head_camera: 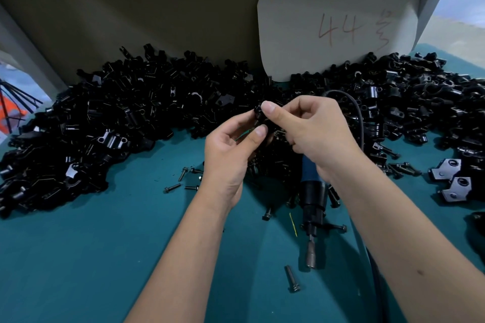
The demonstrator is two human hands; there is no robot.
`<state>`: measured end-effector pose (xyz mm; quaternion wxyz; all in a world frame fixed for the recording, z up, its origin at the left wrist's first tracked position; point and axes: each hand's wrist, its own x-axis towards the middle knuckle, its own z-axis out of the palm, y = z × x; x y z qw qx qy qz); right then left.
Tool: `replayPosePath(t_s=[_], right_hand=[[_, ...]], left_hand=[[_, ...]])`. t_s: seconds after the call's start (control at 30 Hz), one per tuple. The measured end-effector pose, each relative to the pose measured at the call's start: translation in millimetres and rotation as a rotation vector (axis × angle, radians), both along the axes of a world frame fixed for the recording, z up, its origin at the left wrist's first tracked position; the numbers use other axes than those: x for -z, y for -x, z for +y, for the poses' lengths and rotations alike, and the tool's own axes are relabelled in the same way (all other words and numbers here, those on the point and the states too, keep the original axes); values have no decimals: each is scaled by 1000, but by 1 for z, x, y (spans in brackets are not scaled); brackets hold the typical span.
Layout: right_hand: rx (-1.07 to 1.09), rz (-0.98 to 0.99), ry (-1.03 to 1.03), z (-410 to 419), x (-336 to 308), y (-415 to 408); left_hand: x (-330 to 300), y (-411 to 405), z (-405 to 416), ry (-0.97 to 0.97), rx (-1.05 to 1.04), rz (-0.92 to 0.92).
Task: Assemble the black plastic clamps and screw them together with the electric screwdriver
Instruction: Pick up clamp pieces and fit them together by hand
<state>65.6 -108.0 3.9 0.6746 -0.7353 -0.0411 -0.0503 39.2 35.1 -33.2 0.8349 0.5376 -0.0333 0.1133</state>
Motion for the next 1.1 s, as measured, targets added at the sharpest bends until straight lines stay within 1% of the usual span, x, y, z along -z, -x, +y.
replayPosePath(t_s=[0.17,0.3,0.4,0.47,0.53,0.57,0.6,0.67,0.73,0.77,0.83,0.9,0.97,1.0,1.1], right_hand=[[-27,-12,36,0,1,0],[-97,-5,55,1,1,2],[-135,3,47,1,1,1],[-141,7,43,3,1,1],[-119,9,79,5,2,2],[-101,-1,142,7,2,3],[-92,-29,255,8,3,3],[-162,-115,625,9,2,5],[-339,-127,952,13,1,11],[-414,-114,1053,16,1,14],[-482,-105,1156,22,3,18],[-494,-122,1181,24,3,18],[-502,-146,1160,21,1,16],[-498,-140,1108,18,0,14],[-412,-75,800,8,-4,10]], left_hand=[[-1,0,6,11,61,28],[-2,0,9,33,59,22],[-1,0,13,4,62,-1],[-2,-1,15,-13,44,-7],[-2,-2,16,10,-16,20],[-2,-3,17,34,-60,38],[-3,-5,20,63,-107,50],[-4,-7,26,120,-197,69],[-3,-8,33,130,-265,94],[-3,-8,35,121,-285,103],[-2,-8,36,106,-298,112],[-2,-8,37,98,-292,117],[-2,-8,37,62,-278,119],[-1,-7,38,46,-269,114],[0,-7,38,-24,-225,82]])
